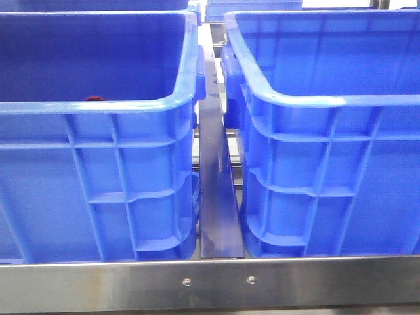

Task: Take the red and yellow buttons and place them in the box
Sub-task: 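Lower the left gripper into the button bin toward a yellow button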

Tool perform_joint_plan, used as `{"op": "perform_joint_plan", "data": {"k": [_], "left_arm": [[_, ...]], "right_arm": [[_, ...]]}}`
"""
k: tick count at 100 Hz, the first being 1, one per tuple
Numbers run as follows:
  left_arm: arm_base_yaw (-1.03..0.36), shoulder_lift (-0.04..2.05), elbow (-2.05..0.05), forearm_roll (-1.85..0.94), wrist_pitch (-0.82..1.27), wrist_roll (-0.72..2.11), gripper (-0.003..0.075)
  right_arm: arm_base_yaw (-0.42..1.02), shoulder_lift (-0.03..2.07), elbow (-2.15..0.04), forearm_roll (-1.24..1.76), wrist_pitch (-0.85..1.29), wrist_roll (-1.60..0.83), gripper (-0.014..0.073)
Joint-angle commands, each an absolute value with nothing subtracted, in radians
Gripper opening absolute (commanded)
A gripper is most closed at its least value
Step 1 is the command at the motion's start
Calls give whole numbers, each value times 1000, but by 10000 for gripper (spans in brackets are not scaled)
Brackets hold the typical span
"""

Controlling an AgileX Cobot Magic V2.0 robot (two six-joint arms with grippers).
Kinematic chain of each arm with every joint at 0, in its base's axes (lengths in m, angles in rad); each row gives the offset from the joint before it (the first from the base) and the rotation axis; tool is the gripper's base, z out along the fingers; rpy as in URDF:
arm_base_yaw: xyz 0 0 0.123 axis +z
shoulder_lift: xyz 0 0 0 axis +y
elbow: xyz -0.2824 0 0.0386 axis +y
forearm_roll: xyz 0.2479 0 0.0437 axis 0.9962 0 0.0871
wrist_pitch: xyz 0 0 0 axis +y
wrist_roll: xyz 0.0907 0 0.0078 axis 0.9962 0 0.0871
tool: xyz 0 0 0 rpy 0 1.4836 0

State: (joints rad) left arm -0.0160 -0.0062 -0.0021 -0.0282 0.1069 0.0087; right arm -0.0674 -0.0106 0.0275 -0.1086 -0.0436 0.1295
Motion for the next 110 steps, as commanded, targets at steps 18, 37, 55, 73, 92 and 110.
{"op": "perform_joint_plan", "data": {"k": [18,37,55,73,92,110], "left_arm": [[-14,-33,19,-32,10,0,-20],[-14,-33,19,-8,-13,0,-20],[-14,-33,17,-8,-73,0,-20],[-14,-33,-21,-8,-45,0,-20],[-14,-5,-139,-14,100,0,-20],[-14,86,-298,-9,285,0,-20]], "right_arm": [[-72,-30,33,-123,-120,126,-69],[-72,-30,33,-123,-120,126,-69],[-72,-30,33,-123,-120,126,-69],[-72,-30,33,-123,-120,126,-69],[-72,-30,33,-123,-120,126,-69],[-72,-30,33,-123,-121,126,-69]]}}
